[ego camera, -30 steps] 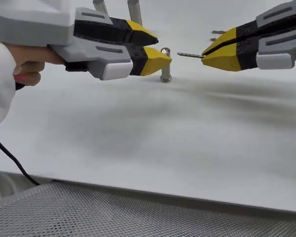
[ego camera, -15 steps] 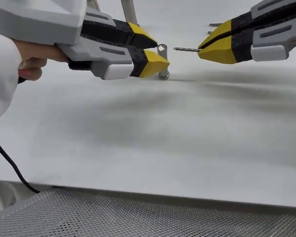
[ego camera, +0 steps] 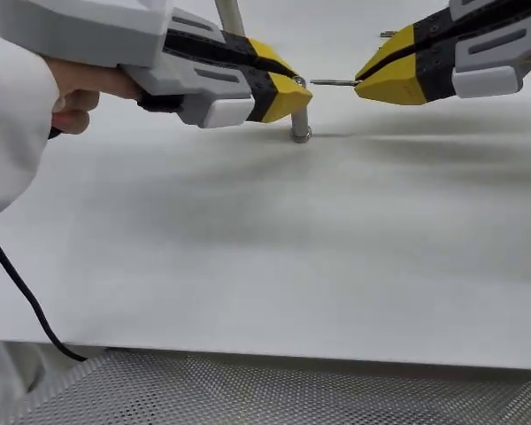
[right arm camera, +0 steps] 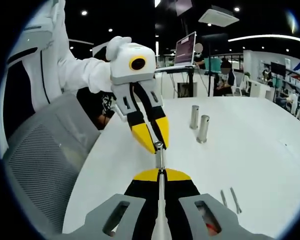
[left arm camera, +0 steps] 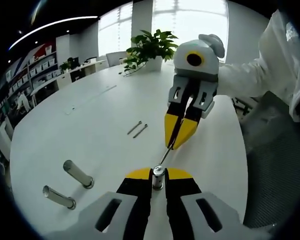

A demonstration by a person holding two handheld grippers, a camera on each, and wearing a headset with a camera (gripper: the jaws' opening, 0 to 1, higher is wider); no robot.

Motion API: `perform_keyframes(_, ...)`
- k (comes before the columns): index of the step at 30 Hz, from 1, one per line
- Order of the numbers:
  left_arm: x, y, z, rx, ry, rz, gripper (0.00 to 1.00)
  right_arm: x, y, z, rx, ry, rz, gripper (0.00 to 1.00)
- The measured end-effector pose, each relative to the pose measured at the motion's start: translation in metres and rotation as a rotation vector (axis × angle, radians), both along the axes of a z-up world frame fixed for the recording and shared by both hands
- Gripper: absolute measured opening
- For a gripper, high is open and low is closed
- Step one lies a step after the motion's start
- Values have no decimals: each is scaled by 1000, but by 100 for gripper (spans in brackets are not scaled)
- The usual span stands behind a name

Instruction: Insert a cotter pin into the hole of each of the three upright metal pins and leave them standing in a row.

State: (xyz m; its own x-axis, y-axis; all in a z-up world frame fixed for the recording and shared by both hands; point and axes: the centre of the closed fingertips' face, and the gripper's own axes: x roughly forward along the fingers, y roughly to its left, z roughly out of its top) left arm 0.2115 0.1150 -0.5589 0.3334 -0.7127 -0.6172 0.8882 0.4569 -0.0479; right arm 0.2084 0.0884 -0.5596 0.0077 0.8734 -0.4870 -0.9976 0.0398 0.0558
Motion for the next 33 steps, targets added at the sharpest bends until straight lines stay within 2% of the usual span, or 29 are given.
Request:
perform_keyframes(3,-2,-2,0,-6,18,-8,6,-1,0,-1,-3,-5,12,0)
perform_keyframes(7,0,-3,-1,1,3,-18,6,0,0,1,-2,-12,21,0)
perform_keyframes(17,-1,-4,-1,1,-5,-30,6,-3,1,-2,-28,-31,50,0)
perform_keyframes(33,-3,-3,1,1,-4,-27,6,-3,22,2,-3,-34,66,0)
